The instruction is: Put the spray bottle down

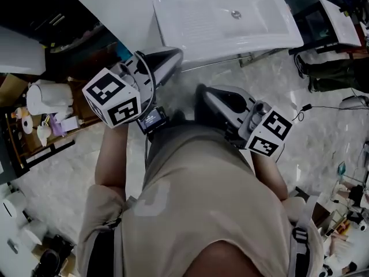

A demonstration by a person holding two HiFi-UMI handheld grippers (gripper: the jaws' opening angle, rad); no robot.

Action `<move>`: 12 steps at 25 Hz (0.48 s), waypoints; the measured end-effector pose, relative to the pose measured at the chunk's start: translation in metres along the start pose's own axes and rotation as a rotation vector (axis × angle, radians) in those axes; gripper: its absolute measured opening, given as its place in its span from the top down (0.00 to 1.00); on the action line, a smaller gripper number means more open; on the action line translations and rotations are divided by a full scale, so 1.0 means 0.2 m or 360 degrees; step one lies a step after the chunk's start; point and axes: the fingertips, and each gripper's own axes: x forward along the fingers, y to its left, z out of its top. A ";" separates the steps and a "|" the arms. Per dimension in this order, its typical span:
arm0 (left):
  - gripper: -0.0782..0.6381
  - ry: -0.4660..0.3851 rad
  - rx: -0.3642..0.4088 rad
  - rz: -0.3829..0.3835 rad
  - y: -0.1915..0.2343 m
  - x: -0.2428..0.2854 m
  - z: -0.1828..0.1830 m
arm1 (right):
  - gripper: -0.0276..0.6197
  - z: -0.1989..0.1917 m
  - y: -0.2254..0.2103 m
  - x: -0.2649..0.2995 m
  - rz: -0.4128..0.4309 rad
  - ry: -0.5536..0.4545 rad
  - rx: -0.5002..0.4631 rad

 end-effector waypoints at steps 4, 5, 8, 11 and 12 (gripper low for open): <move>0.88 0.0020 0.0000 -0.0044 -0.06 -0.06 -0.01 | 0.93 -0.03 0.04 0.03 0.0027 0.0023 -0.0002; 0.88 0.0024 0.0000 -0.0039 -0.07 -0.07 -0.02 | 0.93 -0.03 0.05 0.03 0.0033 0.0029 -0.0007; 0.88 0.0028 -0.0005 -0.0036 -0.08 -0.09 -0.03 | 0.93 -0.02 0.06 0.03 0.0022 0.0028 -0.0036; 0.88 0.0023 -0.0004 -0.0068 -0.08 -0.13 -0.04 | 0.93 -0.01 0.08 0.05 -0.0003 0.0018 -0.0065; 0.88 0.0017 -0.0007 -0.0083 -0.09 -0.15 -0.05 | 0.93 -0.03 0.09 0.06 -0.0008 0.0018 -0.0065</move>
